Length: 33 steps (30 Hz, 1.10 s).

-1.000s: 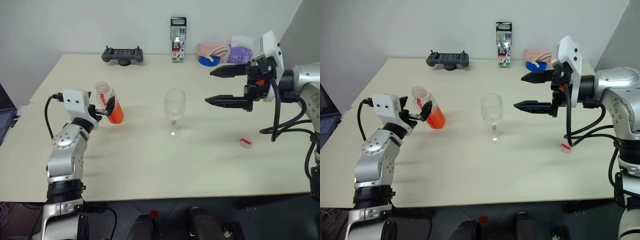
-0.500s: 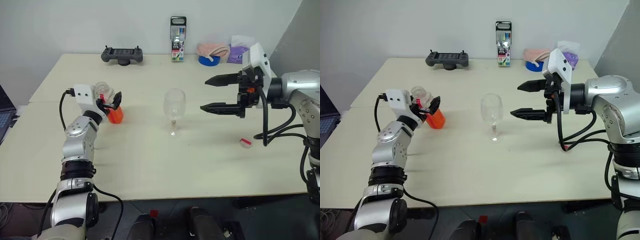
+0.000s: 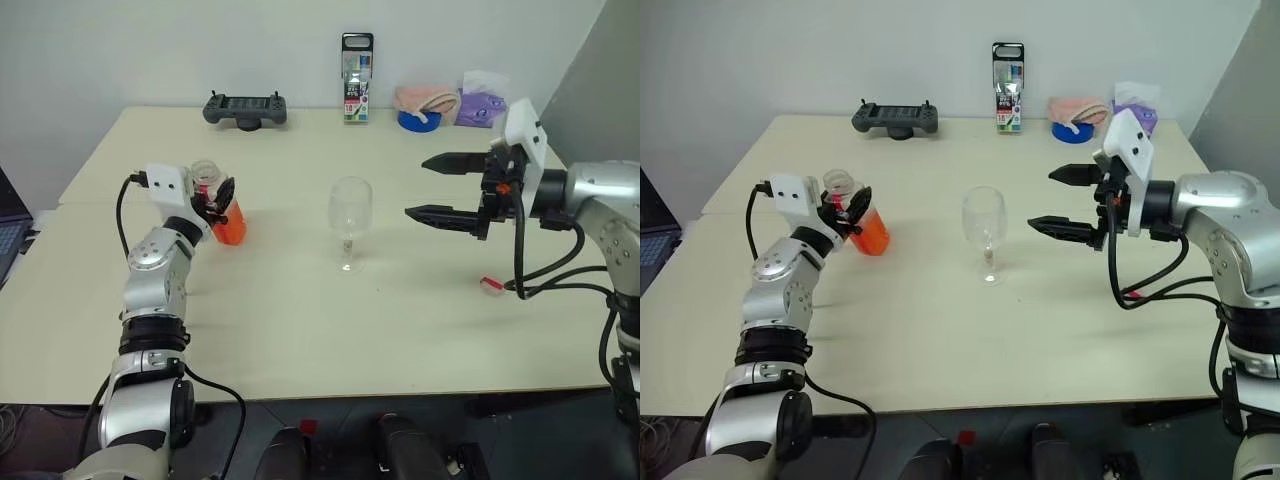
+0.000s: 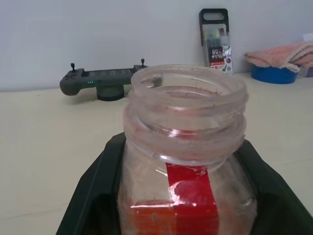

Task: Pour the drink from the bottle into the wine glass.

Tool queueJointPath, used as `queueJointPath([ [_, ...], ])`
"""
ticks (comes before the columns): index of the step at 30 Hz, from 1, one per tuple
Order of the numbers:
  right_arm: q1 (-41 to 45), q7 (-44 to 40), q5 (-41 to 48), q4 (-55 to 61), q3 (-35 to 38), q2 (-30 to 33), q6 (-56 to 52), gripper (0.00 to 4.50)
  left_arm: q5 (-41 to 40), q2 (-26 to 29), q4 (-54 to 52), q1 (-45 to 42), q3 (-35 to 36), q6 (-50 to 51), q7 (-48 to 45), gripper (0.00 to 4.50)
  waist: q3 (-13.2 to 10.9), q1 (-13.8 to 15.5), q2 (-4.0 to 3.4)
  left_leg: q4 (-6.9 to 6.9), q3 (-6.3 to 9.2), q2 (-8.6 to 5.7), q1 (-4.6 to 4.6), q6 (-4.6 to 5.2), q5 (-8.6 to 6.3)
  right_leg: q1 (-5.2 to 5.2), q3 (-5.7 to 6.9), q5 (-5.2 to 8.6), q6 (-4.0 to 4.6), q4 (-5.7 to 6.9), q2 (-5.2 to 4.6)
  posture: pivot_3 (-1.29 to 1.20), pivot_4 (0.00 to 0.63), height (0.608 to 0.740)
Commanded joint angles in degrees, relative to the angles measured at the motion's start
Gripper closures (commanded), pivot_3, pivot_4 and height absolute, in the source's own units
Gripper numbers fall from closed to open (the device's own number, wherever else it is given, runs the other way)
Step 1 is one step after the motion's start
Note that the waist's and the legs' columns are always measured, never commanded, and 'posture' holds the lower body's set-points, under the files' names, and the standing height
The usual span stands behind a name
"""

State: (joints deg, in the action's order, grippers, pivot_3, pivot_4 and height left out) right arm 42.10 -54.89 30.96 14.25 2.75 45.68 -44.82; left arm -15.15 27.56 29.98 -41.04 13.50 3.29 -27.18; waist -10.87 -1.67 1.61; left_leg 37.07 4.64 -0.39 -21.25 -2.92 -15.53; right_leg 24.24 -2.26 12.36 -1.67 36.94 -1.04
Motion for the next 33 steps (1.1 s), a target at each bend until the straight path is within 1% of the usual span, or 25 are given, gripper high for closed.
queueJointPath([
  [1, -2.85, 4.71, 3.25, 4.38, 6.38, -0.71, -2.9, 0.0, 1.58, 3.12, -2.81, -7.26, -3.02, -1.2, -5.27, 2.35, -0.03, 0.02, 0.05, 0.02, 0.02, 0.0, -0.04, 0.0, 0.0, 0.01, 0.02, -0.01, 0.0, -0.01, 0.01, 0.0, 0.15, 0.74],
  [5, -7.99, 9.57, 5.09, 8.8, 10.53, -1.28, -5.55, 0.0, 4.6, 4.02, 1.05, -13.92, -7.39, -4.38, -11.01, 2.35, -0.04, 0.35, 0.07, 0.06, 0.06, -0.07, -0.18, 0.0, 0.0, 0.04, 0.06, -0.03, -0.04, -0.06, -0.04, 0.0, 0.15, 0.74],
  [7, -11.53, 12.12, 5.76, 11.25, 13.12, -1.37, -6.51, 0.0, 3.88, 2.8, 5.12, -17.34, -7.48, -5.6, -13.11, 2.35, -0.04, 0.32, 0.07, 0.05, 0.05, -0.09, -0.2, 0.0, 0.0, 0.04, 0.05, -0.03, -0.06, -0.09, -0.04, 0.0, 0.15, 0.74],
  [9, -14.68, 15.01, 5.74, 13.04, 15.54, -1.86, -6.82, 0.0, 4.79, 2.0, 11.57, -20.73, -7.92, -8.55, -14.15, 2.35, -0.04, 0.23, 0.08, 0.04, 0.04, -0.08, -0.18, 0.01, 0.0, 0.04, 0.05, -0.03, -0.07, -0.08, -0.04, 0.0, 0.15, 0.74],
  [13, -21.29, 17.83, 9.88, 18.91, 21.33, -2.41, -8.99, 0.0, 10.44, 1.09, 19.66, -23.93, -12.27, -19.78, -16.35, 2.35, -0.05, -0.13, 0.08, 0.02, 0.0, -0.06, -0.17, 0.02, 0.0, 0.09, 0.0, -0.02, -0.07, -0.02, 0.0, 0.0, 0.15, 0.74],
  [16, -24.64, 19.15, 11.06, 21.62, 21.89, -2.23, -9.55, 0.0, 9.47, -0.59, 23.23, -25.63, -11.59, -26.35, -18.71, 2.35, -0.06, -0.17, 0.1, 0.01, -0.02, -0.03, -0.19, 0.02, 0.0, 0.14, -0.03, -0.03, -0.07, -0.01, 0.02, 0.0, 0.15, 0.74],
  [18, -25.79, 20.5, 11.71, 22.26, 22.63, -2.69, -9.46, 0.0, 11.04, -1.15, 25.73, -26.07, -12.38, -32.08, -19.09, 2.35, -0.07, -0.13, 0.11, 0.06, 0.0, -0.04, -0.23, 0.02, 0.0, 0.14, -0.01, -0.03, -0.07, -0.01, 0.02, 0.0, 0.15, 0.74],
  [22, -27.32, 22.57, 13.06, 23.41, 23.46, -3.03, -9.23, 0.0, 13.74, -1.61, 29.05, -27.24, -13.53, -38.85, -18.29, 2.35, -0.06, -0.12, 0.11, 0.13, -0.04, -0.06, -0.25, 0.02, 0.0, 0.13, -0.06, -0.04, -0.1, -0.02, 0.01, 0.0, 0.15, 0.74],
  [24, -28.04, 23.47, 14.07, 24.53, 23.41, -3.26, -9.35, 0.0, 16.53, -1.23, 30.11, -27.71, -14.95, -42.67, -17.05, 2.35, -0.06, -0.12, 0.11, 0.13, -0.03, -0.06, -0.24, 0.02, 0.0, 0.12, -0.07, -0.04, -0.11, 0.0, 0.01, 0.0, 0.15, 0.74],
  [30, -28.82, 25.54, 16.0, 26.69, 21.67, -3.02, -8.95, 0.0, 22.9, -1.15, 31.28, -28.33, -18.82, -50.66, -14.23, 2.35, -0.07, -0.12, 0.11, 0.16, -0.03, -0.07, -0.25, 0.03, 0.0, 0.12, -0.07, -0.05, -0.12, 0.01, 0.02, 0.0, 0.15, 0.74],
  [33, -28.29, 26.46, 17.55, 27.05, 21.79, -2.81, -9.01, 0.0, 23.89, -1.53, 31.74, -28.35, -19.21, -52.44, -12.52, 2.35, -0.07, -0.12, 0.11, 0.18, -0.03, -0.07, -0.25, 0.03, 0.0, 0.12, -0.08, -0.05, -0.13, 0.02, 0.02, 0.0, 0.15, 0.74],
])
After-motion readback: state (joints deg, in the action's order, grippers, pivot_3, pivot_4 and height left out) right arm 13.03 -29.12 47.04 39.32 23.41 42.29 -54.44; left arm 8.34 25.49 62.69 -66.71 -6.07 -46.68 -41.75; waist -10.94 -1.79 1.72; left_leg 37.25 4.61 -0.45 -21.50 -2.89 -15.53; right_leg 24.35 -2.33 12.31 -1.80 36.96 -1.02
